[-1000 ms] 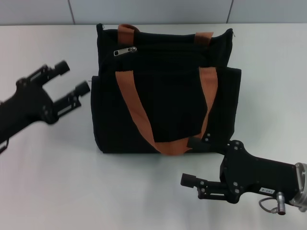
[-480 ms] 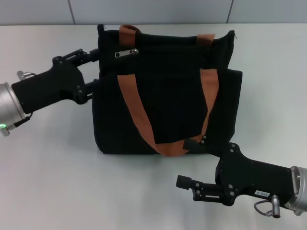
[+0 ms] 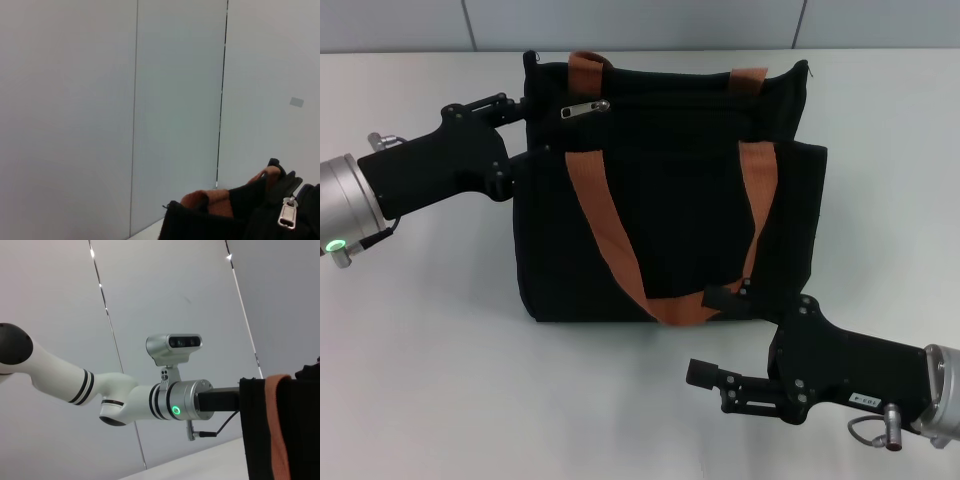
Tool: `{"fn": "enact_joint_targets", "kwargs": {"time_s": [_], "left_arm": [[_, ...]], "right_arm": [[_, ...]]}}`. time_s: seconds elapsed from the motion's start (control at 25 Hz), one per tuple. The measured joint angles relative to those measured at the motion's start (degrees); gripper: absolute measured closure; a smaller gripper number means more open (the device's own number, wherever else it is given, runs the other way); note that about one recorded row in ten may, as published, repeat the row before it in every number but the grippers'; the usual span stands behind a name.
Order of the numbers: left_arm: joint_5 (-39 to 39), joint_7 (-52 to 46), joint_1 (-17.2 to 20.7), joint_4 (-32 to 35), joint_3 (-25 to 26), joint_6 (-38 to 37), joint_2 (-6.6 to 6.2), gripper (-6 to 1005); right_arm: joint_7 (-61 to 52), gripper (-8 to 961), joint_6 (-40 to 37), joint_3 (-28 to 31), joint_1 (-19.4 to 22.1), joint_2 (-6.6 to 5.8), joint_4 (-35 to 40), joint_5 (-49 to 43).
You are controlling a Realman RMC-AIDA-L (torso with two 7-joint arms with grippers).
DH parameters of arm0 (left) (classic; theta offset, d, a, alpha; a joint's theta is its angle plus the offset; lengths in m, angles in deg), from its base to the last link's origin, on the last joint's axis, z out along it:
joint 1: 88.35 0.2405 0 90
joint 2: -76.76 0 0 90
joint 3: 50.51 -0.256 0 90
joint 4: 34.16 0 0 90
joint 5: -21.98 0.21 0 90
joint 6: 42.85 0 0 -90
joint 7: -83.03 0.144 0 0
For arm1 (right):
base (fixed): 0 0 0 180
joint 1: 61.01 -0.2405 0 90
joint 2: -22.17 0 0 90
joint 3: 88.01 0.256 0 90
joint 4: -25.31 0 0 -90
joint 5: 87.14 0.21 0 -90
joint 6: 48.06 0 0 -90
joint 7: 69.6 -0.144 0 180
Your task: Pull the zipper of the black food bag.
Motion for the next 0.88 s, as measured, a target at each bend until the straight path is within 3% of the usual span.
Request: {"fn": "enact_joint_targets", "kwargs": {"time_s": [0.2,0.64,0.88], "left_arm": [[-2.1,2.7,-0.1,-0.7,0.0,-0.5,0.04,412],[-3.1,4.5,-0.8,-1.1,0.0,-2.3,0.18,847],[-7.8,4.5,-1.8,-3.7,0.0,-2.6,0.32,977]], "right_arm": [[0.0,122,-0.3,0.5,0.0,0.0,0.0,0.0],[0.0,122,0.0,0.7,-0.1,0.0,-0.1,0.0],[0.0,122,0.7,1.8,0.1,0.0,-0.7,0.0]]}}
